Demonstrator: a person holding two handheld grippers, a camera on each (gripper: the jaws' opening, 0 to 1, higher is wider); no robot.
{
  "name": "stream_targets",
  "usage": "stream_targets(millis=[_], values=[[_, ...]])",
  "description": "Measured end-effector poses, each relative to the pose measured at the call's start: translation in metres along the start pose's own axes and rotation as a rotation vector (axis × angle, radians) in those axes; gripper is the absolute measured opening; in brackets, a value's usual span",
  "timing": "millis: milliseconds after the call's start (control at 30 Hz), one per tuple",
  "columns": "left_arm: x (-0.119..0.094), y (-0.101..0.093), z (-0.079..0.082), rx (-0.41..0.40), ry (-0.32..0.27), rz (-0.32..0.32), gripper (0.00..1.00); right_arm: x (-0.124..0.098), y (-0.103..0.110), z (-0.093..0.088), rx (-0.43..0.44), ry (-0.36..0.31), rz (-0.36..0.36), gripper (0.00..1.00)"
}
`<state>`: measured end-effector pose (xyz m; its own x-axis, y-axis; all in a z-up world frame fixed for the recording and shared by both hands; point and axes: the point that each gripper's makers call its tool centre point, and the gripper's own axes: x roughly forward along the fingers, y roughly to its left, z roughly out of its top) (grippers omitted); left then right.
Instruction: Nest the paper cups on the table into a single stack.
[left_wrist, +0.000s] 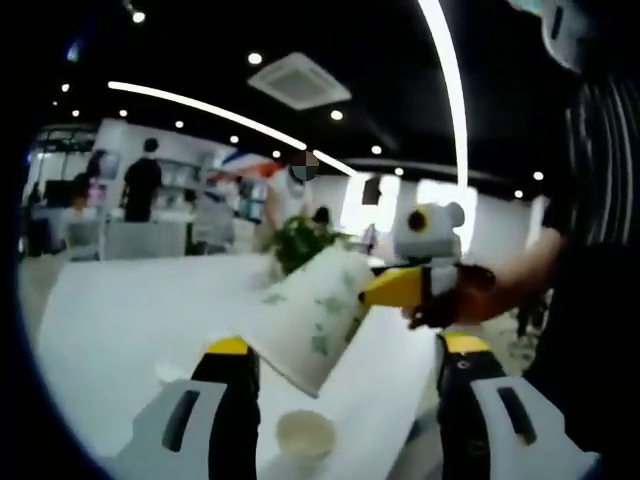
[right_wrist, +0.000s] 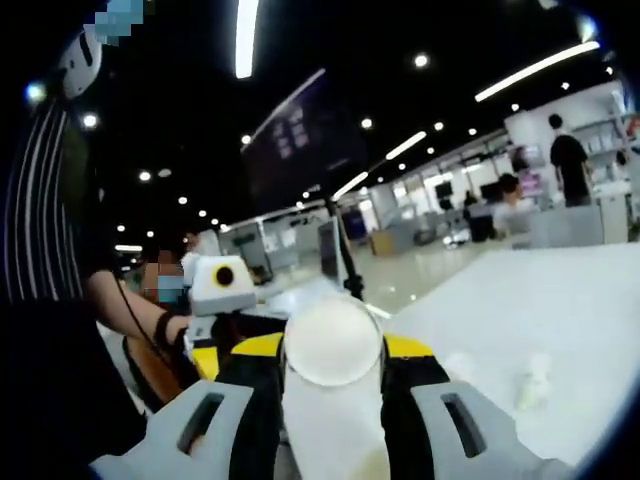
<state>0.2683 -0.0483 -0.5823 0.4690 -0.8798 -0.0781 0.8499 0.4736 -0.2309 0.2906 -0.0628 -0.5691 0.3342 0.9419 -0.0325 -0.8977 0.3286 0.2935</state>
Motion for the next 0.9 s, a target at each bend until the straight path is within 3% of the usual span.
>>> stream_targets(millis=[433, 900], values=[[-0.005, -0.001, 0.003, -0.012, -0.006, -0.012, 0.53, -0.006, 0.003, -0.020, 0.032, 0.039, 0.037, 0.34], [-0.012, 0.001, 0.009, -0.040, -0.016, -0.016, 0.36, -0.005, 0.006, -0.029, 0.031, 0.067, 0.079, 0.33]])
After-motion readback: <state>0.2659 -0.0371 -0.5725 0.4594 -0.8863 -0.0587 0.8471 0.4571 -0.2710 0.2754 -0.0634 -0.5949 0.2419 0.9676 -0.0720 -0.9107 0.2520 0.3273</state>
